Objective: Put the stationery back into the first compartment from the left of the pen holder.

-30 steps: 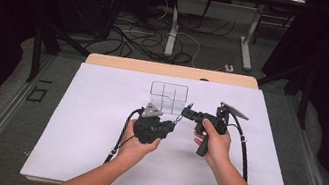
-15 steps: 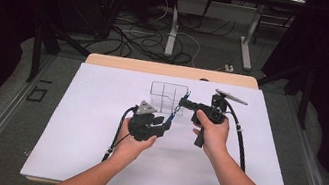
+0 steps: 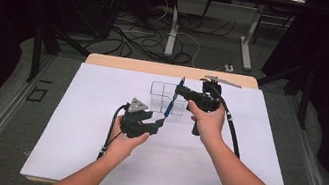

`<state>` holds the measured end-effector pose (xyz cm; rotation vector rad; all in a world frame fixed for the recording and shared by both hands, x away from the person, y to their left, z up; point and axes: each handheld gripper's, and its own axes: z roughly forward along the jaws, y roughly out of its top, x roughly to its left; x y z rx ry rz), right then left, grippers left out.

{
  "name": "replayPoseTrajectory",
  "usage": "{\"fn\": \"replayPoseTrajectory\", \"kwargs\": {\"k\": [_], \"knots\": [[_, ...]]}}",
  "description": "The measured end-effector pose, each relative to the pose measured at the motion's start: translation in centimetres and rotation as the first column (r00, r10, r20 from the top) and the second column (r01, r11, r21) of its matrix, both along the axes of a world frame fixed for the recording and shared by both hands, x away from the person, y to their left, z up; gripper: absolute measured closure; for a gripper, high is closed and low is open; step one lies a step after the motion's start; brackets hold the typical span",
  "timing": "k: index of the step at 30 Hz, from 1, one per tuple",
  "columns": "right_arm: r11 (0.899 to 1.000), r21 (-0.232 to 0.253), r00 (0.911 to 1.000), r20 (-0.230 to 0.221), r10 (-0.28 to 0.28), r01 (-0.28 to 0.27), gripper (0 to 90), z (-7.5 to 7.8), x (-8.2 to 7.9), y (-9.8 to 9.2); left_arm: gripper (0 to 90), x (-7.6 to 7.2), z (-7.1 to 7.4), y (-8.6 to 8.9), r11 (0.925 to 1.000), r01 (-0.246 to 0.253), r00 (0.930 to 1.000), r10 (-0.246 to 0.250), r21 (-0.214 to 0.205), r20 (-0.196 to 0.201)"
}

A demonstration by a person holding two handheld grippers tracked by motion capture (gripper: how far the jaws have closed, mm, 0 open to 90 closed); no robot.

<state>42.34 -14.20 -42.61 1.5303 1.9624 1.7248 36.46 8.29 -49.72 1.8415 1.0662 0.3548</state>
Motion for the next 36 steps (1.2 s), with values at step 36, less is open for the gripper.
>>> {"fn": "replayPoseTrajectory", "kwargs": {"k": [36], "knots": [[0.960,-0.271,0.9645,0.264,-0.003,0.077,80.6,3.5,4.2,6.3,13.7,0.1,-0.4,5.9,0.9921,-0.098,0.9939,0.094,0.078,0.058]]}}
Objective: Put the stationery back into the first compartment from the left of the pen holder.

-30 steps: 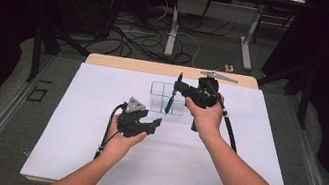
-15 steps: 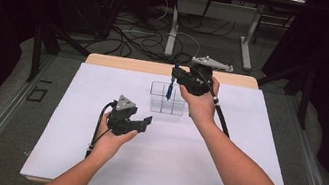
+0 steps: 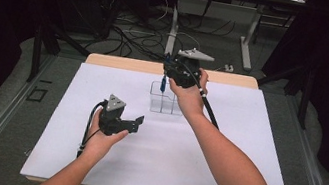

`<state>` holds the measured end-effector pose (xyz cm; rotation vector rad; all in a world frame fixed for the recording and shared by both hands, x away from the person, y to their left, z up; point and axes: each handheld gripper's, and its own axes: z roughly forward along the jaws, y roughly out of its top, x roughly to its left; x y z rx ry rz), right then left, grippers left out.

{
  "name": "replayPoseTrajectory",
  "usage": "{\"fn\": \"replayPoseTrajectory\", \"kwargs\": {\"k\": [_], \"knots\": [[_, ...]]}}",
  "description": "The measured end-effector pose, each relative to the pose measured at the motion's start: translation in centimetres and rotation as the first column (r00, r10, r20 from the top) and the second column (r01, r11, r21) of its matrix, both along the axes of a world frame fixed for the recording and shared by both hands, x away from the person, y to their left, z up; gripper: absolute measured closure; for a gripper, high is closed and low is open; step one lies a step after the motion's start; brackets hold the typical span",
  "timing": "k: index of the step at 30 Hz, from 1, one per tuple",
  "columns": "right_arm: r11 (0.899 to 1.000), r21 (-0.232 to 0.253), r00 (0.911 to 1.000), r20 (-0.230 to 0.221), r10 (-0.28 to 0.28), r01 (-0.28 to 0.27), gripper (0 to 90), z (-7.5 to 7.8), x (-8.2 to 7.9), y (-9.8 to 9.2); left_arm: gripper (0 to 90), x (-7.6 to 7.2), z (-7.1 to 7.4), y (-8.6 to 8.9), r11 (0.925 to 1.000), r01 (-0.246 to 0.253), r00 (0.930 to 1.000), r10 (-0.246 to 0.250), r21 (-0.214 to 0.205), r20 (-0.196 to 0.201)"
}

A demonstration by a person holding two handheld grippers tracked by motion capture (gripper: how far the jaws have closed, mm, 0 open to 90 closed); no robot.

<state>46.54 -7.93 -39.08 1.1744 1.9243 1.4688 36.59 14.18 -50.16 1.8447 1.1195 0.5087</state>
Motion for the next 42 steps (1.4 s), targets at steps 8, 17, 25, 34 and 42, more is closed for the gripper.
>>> {"fn": "replayPoseTrajectory", "kwargs": {"k": [8,17,25,34,42], "knots": [[1.000,-0.010,0.9998,-0.003,-0.018,0.018,80.6,-0.8,1.1,0.8,7.5,0.0,-0.1,1.3,0.9995,-0.029,0.9996,0.029,-0.016,-0.004],[0.999,-0.021,0.9991,-0.021,-0.037,0.036,80.6,-1.7,2.2,1.5,1.3,-0.1,-0.3,2.3,0.9983,-0.053,0.9986,0.053,-0.023,-0.009],[0.999,-0.044,0.9990,-0.034,-0.030,0.029,80.6,-2.8,2.7,2.4,0.2,0.1,-0.6,2.5,0.9973,-0.064,0.9977,0.064,-0.036,-0.024],[0.996,-0.092,0.9985,-0.053,-0.017,0.012,80.5,-4.1,2.9,3.6,0.1,0.3,-0.7,2.6,0.9970,-0.067,0.9973,0.066,-0.039,-0.031],[0.993,-0.117,0.9971,-0.074,-0.015,0.006,80.1,-4.6,2.9,3.9,0.1,0.3,-0.7,2.6,0.9975,-0.063,0.9977,0.062,-0.032,-0.029]]}}
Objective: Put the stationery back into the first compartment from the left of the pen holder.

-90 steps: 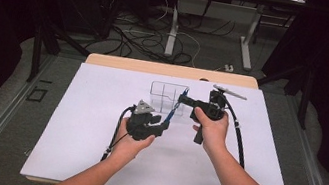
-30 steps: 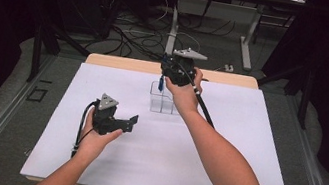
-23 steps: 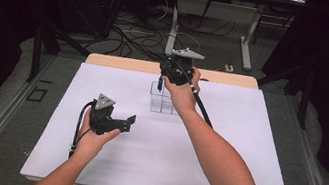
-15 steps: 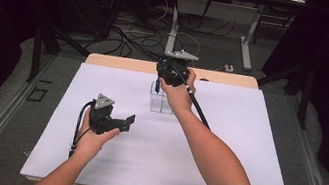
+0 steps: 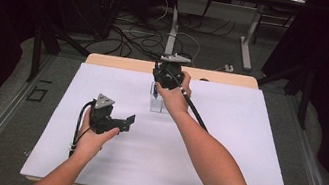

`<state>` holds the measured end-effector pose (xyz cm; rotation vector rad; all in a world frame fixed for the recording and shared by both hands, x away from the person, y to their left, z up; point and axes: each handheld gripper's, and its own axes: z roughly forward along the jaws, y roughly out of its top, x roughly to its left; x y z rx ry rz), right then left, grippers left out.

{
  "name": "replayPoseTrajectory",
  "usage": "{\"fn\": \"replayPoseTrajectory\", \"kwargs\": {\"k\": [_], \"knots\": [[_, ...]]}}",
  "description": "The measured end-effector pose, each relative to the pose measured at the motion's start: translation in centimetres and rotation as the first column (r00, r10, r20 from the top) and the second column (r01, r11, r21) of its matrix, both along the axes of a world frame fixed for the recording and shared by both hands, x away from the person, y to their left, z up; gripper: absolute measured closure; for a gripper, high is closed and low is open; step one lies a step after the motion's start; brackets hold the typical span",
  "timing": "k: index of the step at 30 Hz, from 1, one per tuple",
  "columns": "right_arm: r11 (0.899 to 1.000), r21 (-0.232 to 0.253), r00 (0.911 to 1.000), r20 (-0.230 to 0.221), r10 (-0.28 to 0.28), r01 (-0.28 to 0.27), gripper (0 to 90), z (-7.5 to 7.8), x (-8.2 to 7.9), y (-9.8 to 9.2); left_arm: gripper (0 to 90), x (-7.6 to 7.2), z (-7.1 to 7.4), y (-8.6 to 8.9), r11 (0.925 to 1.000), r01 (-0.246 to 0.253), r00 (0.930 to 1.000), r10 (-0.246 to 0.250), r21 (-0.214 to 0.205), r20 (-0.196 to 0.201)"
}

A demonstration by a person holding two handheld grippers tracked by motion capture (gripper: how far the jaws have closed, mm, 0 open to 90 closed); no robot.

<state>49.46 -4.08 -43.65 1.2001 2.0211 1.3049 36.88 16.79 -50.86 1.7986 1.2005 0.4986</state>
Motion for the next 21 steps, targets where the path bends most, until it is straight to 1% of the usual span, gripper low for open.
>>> {"fn": "replayPoseTrajectory", "kwargs": {"k": [2,3,5,6,8,11,13,15,16,17,18,19,21], "knots": [[1.000,-0.001,1.0000,0.001,0.004,-0.004,78.6,-0.1,-0.1,0.0,0.1,0.0,0.0,0.0,1.0000,0.000,1.0000,0.000,0.001,0.000],[1.000,0.002,1.0000,-0.007,0.005,-0.005,74.5,-0.1,-0.1,-0.1,0.1,0.0,0.0,0.0,1.0000,0.000,1.0000,0.000,0.000,0.000],[1.000,-0.003,1.0000,-0.004,0.005,-0.005,67.7,-0.1,-0.1,-0.2,0.1,0.0,-0.1,0.0,1.0000,-0.001,1.0000,0.001,-0.002,0.001],[1.000,0.000,0.9999,-0.010,0.006,-0.006,64.3,0.0,-0.2,-0.3,0.1,0.0,-0.1,-0.1,1.0000,-0.001,1.0000,0.001,-0.003,0.001],[1.000,0.006,0.9998,0.014,0.013,-0.013,56.5,0.0,-0.3,-0.5,0.1,0.0,-0.1,-0.1,1.0000,-0.002,1.0000,0.002,-0.006,-0.002],[1.000,0.004,0.9998,0.010,0.019,-0.019,46.6,0.3,-0.4,-0.9,0.1,0.0,-0.1,-0.1,1.0000,-0.004,1.0000,0.004,-0.006,-0.003],[1.000,-0.007,0.9996,0.009,0.027,-0.026,42.2,0.4,-0.6,-1.1,0.1,0.0,-0.1,0.0,1.0000,-0.005,1.0000,0.005,-0.002,-0.003],[0.999,-0.029,0.9995,0.011,0.029,-0.029,40.4,0.7,-0.8,-1.4,0.1,0.1,-0.1,0.0,1.0000,-0.008,1.0000,0.008,-0.002,-0.005],[0.999,-0.028,0.9991,0.013,0.039,-0.039,39.5,0.8,-1.0,-1.6,0.1,0.1,-0.1,0.0,1.0000,-0.008,1.0000,0.008,0.005,-0.003],[0.999,-0.022,0.9984,0.027,0.049,-0.048,37.6,0.8,-1.1,-1.8,0.1,0.1,-0.1,0.0,1.0000,-0.008,1.0000,0.008,0.004,-0.004],[0.999,-0.013,0.9981,0.031,0.053,-0.053,36.3,0.8,-1.3,-2.1,0.1,0.1,-0.2,0.1,1.0000,-0.008,1.0000,0.008,0.005,-0.005],[0.998,-0.003,0.9979,0.027,0.059,-0.059,35.9,0.9,-1.5,-2.3,0.1,0.1,-0.2,0.0,1.0000,-0.008,0.9999,0.008,-0.001,-0.008],[0.997,0.015,0.9970,0.010,0.076,-0.076,32.5,0.9,-1.7,-2.7,0.1,0.1,-0.2,0.0,1.0000,-0.008,0.9999,0.008,0.002,-0.008]]}}
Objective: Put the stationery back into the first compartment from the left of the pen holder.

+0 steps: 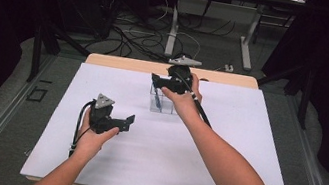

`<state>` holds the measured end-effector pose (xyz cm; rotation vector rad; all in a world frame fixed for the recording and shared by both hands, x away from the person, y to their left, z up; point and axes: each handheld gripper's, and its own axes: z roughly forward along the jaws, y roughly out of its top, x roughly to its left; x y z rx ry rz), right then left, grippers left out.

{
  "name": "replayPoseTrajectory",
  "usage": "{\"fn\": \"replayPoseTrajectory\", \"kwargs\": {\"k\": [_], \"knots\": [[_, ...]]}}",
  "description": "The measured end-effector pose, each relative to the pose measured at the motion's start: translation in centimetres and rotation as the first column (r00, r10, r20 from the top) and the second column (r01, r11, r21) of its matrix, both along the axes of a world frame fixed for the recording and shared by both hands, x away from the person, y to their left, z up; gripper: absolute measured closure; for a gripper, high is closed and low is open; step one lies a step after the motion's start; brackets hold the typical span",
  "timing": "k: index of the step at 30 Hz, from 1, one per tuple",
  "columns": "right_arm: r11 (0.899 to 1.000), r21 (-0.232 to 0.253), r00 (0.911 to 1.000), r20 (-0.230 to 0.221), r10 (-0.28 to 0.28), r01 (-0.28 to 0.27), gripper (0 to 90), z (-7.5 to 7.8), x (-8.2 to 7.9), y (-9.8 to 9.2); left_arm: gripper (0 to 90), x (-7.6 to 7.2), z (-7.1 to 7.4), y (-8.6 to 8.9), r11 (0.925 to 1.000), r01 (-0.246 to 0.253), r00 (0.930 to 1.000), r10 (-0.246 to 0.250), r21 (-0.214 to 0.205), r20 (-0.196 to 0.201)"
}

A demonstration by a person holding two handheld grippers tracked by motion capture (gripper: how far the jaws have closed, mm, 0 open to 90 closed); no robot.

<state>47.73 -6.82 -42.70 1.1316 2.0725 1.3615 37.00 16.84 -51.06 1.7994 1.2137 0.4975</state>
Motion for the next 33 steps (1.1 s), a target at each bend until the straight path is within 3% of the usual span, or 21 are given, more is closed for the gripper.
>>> {"fn": "replayPoseTrajectory", "kwargs": {"k": [4,8,11,16,25,33], "knots": [[0.999,0.026,0.9992,-0.033,0.023,-0.022,24.5,0.0,-0.8,-0.9,0.1,0.0,0.0,0.1,1.0000,-0.001,1.0000,0.001,0.005,-0.001],[0.999,0.000,0.9973,-0.065,0.033,-0.033,14.9,0.1,-1.6,-1.6,0.1,0.1,0.0,0.2,0.9999,-0.003,1.0000,0.003,0.013,0.004],[0.999,-0.009,0.9969,-0.069,0.037,-0.038,12.5,0.2,-2.2,-2.4,0.1,0.1,0.0,0.3,1.0000,-0.006,1.0000,0.006,0.008,0.001],[0.999,-0.040,0.9979,-0.057,0.030,-0.032,0.0,0.2,-3.3,-4.0,0.1,0.2,0.1,0.6,0.9998,-0.014,0.9999,0.014,0.015,0.005],[0.998,-0.060,0.9981,-0.059,-0.015,0.012,0.0,-1.0,-5.1,-8.4,0.1,0.3,0.2,1.2,0.9995,-0.032,0.9995,0.032,0.009,-0.002],[0.998,-0.022,0.9946,-0.088,-0.055,0.053,0.0,-2.8,-6.6,-12.4,0.1,0.4,0.1,2.0,0.9988,-0.047,0.9988,0.047,0.013,-0.008]]}}
